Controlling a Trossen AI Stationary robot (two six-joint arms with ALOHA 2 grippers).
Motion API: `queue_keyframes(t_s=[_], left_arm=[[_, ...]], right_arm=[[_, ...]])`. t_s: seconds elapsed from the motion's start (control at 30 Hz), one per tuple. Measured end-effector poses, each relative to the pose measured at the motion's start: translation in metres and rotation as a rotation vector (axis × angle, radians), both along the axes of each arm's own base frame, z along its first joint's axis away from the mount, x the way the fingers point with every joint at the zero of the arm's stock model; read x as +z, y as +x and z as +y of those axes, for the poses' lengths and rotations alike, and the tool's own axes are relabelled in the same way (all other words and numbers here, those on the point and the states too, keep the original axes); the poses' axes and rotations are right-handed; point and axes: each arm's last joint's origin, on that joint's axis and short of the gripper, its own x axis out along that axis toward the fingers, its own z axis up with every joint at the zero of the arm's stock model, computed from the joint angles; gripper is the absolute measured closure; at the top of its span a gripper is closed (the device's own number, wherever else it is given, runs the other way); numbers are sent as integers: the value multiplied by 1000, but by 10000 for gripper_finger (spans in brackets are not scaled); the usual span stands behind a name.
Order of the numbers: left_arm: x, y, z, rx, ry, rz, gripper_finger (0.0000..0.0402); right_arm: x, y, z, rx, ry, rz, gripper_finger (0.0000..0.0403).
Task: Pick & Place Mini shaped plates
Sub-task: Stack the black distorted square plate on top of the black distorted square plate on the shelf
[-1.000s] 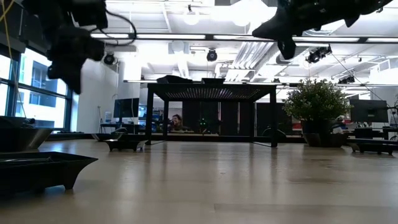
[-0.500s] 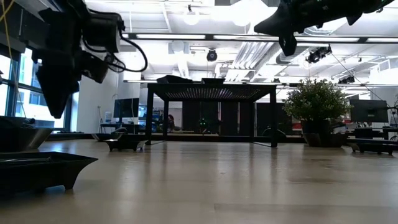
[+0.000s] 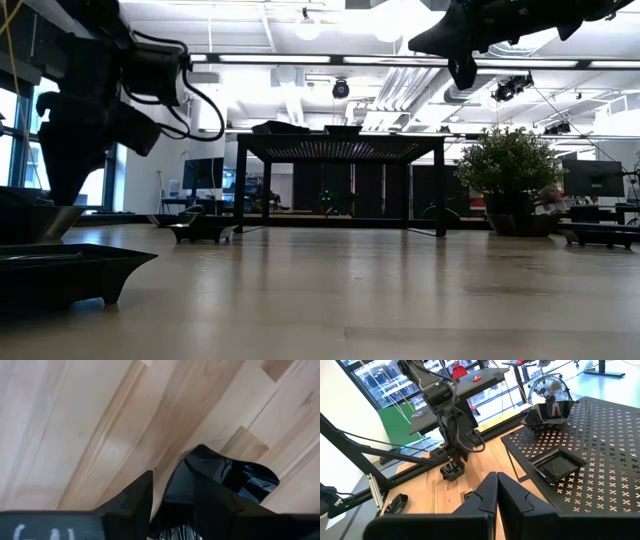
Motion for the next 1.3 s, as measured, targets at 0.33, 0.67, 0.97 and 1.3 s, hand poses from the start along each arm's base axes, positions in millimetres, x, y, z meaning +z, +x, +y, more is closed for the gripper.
queue_keyframes(t_s=[0.33, 0.67, 0.97, 1.3], left_arm=[[-10, 5, 1, 25, -5, 14, 277], [-10, 6, 0, 11, -62, -14, 395], [38, 29, 4, 36, -94, -119, 398], [191, 46, 41, 277, -11, -496, 400]], right_arm=[[0, 0, 0, 4, -24, 1, 399], [0, 0, 0, 6, -35, 2, 400], [0, 0, 0, 7, -42, 3, 401], [0, 0, 0, 7, -42, 3, 401]])
